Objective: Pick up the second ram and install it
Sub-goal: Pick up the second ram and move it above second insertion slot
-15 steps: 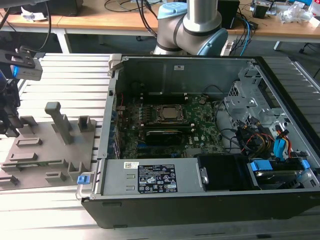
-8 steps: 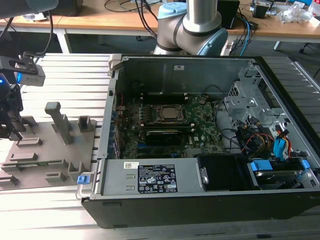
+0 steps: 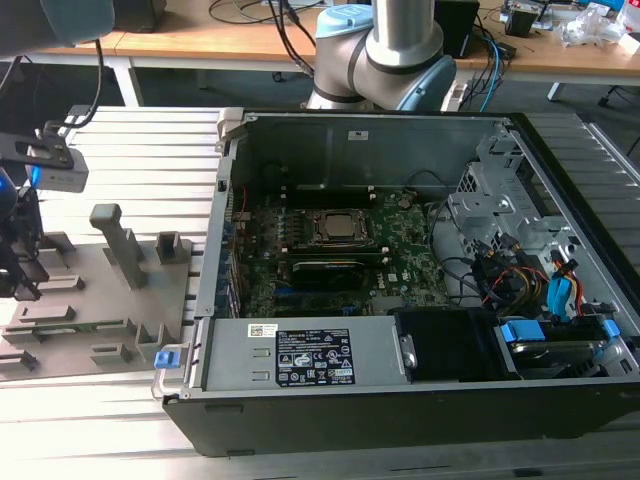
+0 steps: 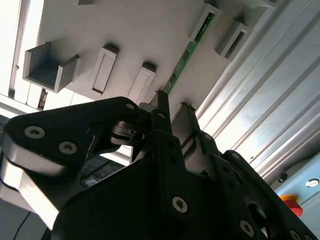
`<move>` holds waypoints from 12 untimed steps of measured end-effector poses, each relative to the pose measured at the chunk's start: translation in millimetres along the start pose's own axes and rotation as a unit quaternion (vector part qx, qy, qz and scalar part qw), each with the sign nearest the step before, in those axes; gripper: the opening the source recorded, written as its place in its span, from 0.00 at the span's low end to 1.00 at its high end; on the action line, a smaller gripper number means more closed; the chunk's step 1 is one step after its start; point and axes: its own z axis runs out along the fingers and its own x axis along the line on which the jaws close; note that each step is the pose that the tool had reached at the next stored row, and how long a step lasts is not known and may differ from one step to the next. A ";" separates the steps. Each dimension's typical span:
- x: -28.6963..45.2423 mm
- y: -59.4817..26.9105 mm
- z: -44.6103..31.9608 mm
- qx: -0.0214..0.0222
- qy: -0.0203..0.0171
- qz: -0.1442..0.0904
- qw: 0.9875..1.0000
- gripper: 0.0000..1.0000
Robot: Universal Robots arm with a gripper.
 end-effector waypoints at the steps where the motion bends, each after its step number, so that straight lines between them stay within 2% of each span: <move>1: 0.5 -0.1 0.7 0.000 0.000 0.000 1.000 0.30; 9: 1.6 -0.8 8.4 0.000 0.001 0.000 1.000 0.30; 12: 1.7 -1.1 14.8 0.000 0.001 0.000 1.000 0.30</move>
